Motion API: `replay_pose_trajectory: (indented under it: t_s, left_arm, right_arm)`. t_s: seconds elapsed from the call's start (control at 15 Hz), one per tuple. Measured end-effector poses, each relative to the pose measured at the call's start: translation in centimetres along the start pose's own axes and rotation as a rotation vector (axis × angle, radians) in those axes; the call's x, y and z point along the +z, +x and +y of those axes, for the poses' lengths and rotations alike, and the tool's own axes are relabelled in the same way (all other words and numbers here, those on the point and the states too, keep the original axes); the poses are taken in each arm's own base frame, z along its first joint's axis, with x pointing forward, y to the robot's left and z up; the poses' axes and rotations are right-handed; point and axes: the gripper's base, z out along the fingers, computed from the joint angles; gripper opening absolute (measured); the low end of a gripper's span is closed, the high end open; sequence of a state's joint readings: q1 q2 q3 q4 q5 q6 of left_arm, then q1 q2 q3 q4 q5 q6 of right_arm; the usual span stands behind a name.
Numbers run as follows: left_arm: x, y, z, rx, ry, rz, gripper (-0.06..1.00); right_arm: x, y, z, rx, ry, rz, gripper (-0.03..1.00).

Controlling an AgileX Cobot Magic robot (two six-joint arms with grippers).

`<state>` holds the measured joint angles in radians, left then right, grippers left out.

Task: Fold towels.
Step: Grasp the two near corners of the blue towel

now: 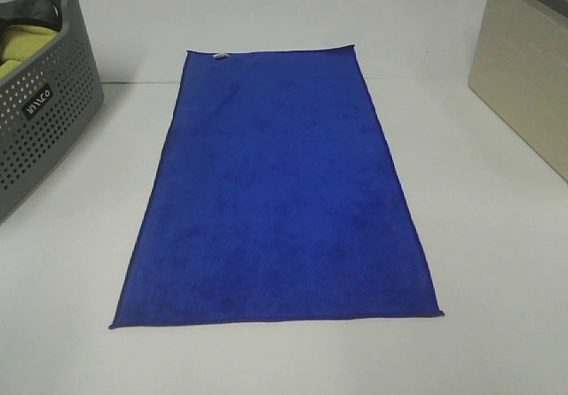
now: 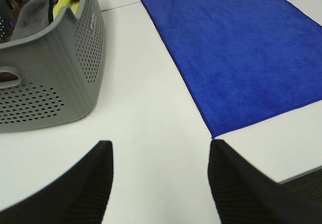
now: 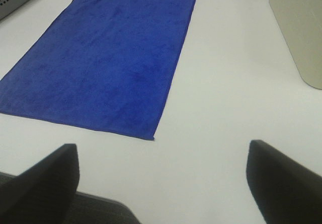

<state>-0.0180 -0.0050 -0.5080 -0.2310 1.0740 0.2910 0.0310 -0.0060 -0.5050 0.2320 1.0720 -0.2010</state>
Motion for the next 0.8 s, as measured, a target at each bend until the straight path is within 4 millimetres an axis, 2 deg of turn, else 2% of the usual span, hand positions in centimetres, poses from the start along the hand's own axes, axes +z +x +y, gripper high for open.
replay_pose_trajectory:
  t_s: [0.8]
  left_arm:
    - [0.00,-0.07,-0.20,-0.014,0.022,-0.007,0.55]
  right_arm:
    - [0.00,0.00,-0.01,0.001,0.001,0.000,0.85]
